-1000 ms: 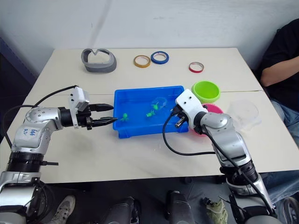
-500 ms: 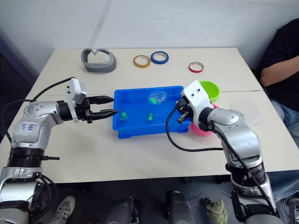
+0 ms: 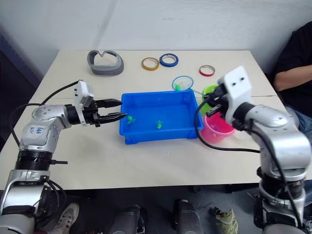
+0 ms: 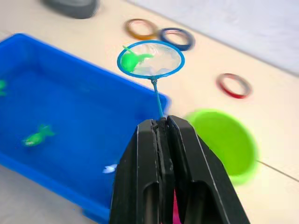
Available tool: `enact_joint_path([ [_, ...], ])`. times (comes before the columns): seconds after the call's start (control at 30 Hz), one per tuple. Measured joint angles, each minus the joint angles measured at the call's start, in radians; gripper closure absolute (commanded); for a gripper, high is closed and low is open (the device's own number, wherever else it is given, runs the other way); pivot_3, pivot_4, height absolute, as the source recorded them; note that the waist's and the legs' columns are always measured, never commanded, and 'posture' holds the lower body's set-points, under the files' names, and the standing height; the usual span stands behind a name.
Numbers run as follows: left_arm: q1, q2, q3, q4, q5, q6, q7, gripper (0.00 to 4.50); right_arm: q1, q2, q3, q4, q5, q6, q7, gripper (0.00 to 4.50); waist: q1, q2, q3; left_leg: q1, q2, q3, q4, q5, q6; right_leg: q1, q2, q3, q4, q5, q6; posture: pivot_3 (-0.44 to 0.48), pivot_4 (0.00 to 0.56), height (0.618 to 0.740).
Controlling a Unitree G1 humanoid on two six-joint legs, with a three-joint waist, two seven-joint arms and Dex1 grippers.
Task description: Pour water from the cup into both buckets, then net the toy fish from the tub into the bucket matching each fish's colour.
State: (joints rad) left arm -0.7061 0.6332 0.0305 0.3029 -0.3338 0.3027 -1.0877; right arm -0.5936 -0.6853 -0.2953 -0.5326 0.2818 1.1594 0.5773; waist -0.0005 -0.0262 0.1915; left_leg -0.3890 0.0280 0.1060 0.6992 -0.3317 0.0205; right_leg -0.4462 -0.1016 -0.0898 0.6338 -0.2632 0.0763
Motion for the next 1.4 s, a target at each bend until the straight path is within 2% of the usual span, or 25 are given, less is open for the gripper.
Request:
enact_joint_path([
  [0.23, -0.031, -0.028, -0.013, 0.030, 0.008, -0.023, -0.014, 1.53, 0.083, -0.092, -0.032, 0.135, -0.033, -0.119, -0.011, 4.50, -0.003, 0.000, 0.000, 0.000, 0.000, 0.001, 0.000, 0.000, 0.000, 0.000, 0.001, 0.000, -0.001, 0.000, 0.000, 0.000, 0.150, 0.713],
  [0.43, -0.033, -0.036, -0.013, 0.045, 0.013, -0.027, -0.021, 1.53, 0.159, -0.162, 0.099, 0.237, -0.149, -0.346, -0.025, 4.50, -0.002, 0.000, 0.000, 0.001, 0.000, 0.002, 0.000, 0.000, 0.000, 0.000, 0.002, 0.001, -0.004, 0.000, 0.000, 0.000, 0.150, 0.713],
  [0.63, -0.033, -0.065, -0.020, 0.031, 0.013, -0.019, -0.019, 1.53, 0.180, -0.234, 0.251, 0.315, -0.323, -0.565, -0.050, 4.50, -0.001, 0.000, 0.000, 0.001, 0.000, 0.002, 0.000, 0.000, 0.000, 0.000, 0.002, 0.001, -0.005, 0.000, 0.001, 0.000, 0.150, 0.713],
  [0.83, -0.033, -0.089, -0.024, 0.024, 0.013, -0.022, -0.002, 1.53, 0.180, -0.297, 0.339, 0.363, -0.490, -0.726, -0.077, 4.50, -0.001, 0.000, 0.000, 0.001, 0.000, 0.002, 0.000, 0.000, -0.001, 0.000, 0.002, 0.001, -0.005, 0.000, 0.001, 0.000, 0.150, 0.713],
  [1.13, -0.037, -0.121, -0.027, 0.025, 0.021, -0.034, 0.015, 1.53, 0.210, -0.435, 0.418, 0.414, -0.769, -1.004, -0.111, 4.50, -0.001, 0.000, 0.000, 0.001, 0.000, 0.002, 0.000, 0.001, -0.001, 0.000, 0.002, 0.002, -0.005, 0.000, 0.001, 0.000, 0.150, 0.713],
  [1.4, -0.071, -0.148, -0.029, 0.051, 0.025, -0.078, 0.027, 1.53, 0.261, -0.450, 0.445, 0.425, -0.957, -1.171, -0.185, 4.50, -0.001, 0.000, 0.000, 0.002, 0.001, 0.003, 0.000, 0.001, -0.002, 0.000, 0.002, 0.002, -0.005, 0.000, 0.001, 0.000, 0.150, 0.713],
])
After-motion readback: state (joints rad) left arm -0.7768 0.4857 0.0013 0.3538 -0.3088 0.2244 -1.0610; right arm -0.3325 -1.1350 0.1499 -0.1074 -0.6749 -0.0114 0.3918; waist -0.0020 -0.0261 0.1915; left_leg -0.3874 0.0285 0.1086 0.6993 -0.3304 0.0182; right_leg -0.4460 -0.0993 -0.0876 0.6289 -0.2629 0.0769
